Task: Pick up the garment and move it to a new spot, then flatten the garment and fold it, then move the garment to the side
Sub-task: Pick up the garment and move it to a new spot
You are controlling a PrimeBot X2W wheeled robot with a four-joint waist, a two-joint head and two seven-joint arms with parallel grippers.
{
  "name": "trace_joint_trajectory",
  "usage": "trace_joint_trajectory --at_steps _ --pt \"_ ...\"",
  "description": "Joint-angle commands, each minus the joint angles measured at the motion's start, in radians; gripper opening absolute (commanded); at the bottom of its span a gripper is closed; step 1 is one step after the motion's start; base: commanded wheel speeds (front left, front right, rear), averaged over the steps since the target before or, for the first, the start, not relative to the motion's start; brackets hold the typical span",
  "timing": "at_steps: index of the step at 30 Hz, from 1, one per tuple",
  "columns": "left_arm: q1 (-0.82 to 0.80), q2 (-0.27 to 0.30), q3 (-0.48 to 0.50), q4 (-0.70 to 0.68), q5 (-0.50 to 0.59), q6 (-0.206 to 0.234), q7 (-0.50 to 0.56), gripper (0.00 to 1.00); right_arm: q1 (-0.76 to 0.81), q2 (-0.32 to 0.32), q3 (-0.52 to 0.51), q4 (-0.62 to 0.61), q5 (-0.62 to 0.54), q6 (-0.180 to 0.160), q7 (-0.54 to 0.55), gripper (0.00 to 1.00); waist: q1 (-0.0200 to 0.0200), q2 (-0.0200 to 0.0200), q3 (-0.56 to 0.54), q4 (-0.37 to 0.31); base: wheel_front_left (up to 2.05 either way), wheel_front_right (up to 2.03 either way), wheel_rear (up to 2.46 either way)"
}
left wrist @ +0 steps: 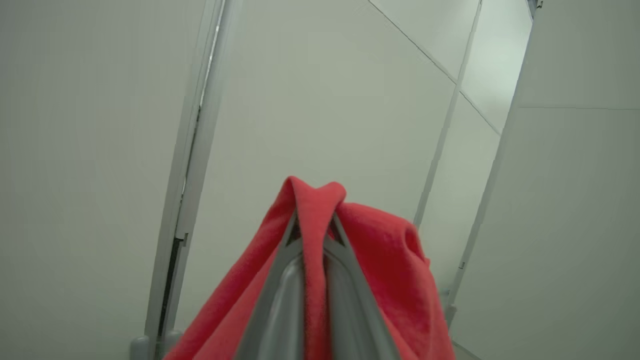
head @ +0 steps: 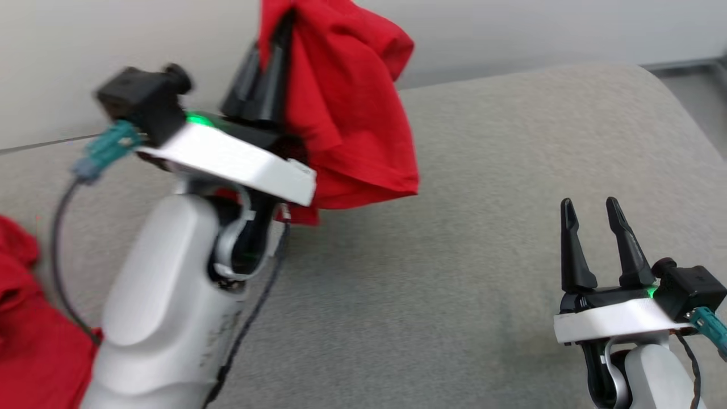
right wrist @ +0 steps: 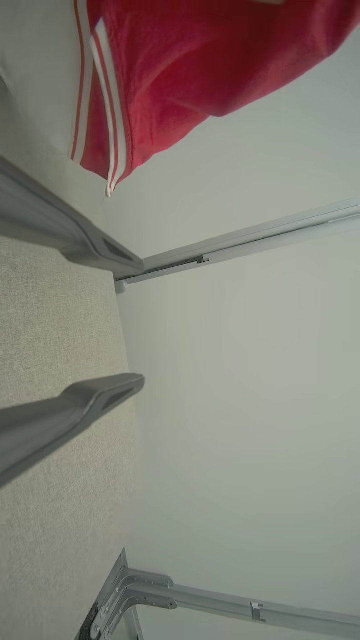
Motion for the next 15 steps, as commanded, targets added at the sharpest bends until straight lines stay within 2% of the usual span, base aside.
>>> trace_joint_trajectory --at_steps 1,2,3,9,15 --pt "-0.029 -0.010 -0.018 0.046 0.013 0.014 -0.024 0.00 -0.008 -0.003 -0.002 -0.007 0.009 0.000 -0.001 1.00 0.0000 0.0000 0.031 -0.082 0.00 0.00 0.00" --pt "-0.035 -0.024 -0.035 0.081 0.011 0.020 -0.036 0.35 -0.010 -0.002 -0.007 -0.011 0.012 0.000 -0.001 1.00 0.0000 0.0000 0.036 -0.099 0.00 0.00 0.00" --pt "-0.036 -0.033 -0.058 0.114 0.008 0.024 -0.043 1.00 -0.012 -0.003 -0.007 -0.013 0.017 0.000 -0.001 1.00 0.0000 0.0000 0.041 -0.118 0.00 0.00 0.00" --pt "-0.067 -0.049 -0.193 0.216 -0.077 0.021 -0.103 1.00 -0.006 -0.002 -0.009 -0.013 0.030 0.000 -0.001 1.00 0.0000 0.0000 0.065 -0.183 0.00 0.00 0.00" --pt "-0.097 -0.048 -0.250 0.264 -0.097 0.023 -0.154 1.00 0.014 -0.002 -0.047 -0.015 0.024 0.000 -0.001 1.00 0.0000 0.0000 0.063 -0.152 0.00 0.00 0.00"
